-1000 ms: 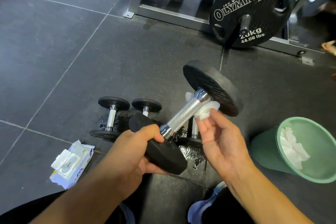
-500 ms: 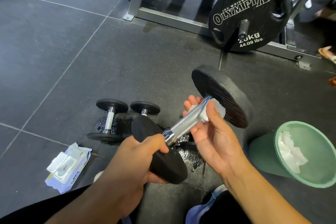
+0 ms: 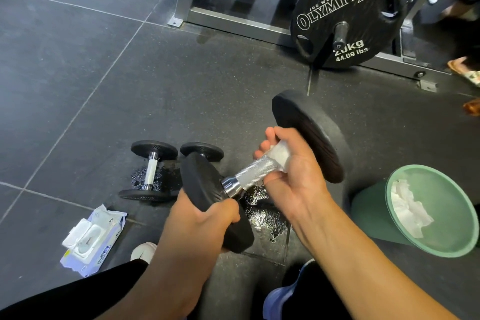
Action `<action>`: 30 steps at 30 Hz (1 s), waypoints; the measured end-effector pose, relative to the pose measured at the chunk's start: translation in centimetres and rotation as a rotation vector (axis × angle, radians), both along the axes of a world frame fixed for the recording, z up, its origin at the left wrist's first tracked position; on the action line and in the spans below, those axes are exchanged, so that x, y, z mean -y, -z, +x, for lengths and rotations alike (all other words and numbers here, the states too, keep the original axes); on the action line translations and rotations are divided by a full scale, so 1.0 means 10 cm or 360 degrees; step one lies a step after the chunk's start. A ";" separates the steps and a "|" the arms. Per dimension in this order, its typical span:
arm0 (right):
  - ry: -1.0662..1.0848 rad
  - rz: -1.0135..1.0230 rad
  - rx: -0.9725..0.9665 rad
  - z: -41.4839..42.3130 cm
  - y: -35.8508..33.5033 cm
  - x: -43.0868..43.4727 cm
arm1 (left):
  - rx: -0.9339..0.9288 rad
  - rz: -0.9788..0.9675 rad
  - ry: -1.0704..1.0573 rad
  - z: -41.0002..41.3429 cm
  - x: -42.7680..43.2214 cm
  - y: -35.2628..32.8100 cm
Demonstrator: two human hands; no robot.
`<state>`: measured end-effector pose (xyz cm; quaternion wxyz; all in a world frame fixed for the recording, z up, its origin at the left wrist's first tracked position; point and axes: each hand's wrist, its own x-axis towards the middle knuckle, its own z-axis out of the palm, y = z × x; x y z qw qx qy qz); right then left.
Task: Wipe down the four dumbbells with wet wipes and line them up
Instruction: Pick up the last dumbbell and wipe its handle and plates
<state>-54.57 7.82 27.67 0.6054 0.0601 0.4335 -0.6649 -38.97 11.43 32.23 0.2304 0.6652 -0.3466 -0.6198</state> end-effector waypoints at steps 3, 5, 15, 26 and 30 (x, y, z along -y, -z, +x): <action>-0.0063 -0.0182 -0.0009 -0.05 -0.03 0.03 | -0.0034 -0.0041 0.0058 0.01 0.04 -0.05; -0.0109 -0.0316 -0.0008 -0.08 -0.09 0.05 | -0.0098 0.0020 0.0050 0.06 0.12 -0.04; -0.0842 -0.1039 0.0210 -0.30 -0.23 0.03 | -0.0425 0.0639 0.0438 0.19 0.24 0.01; -0.0248 -0.0649 -0.0077 -0.11 -0.33 0.22 | -0.0592 0.0117 0.0205 0.09 0.12 -0.03; 0.0045 -0.0438 0.0041 -0.08 -0.27 0.25 | -0.0086 -0.0274 0.0455 0.12 0.06 0.00</action>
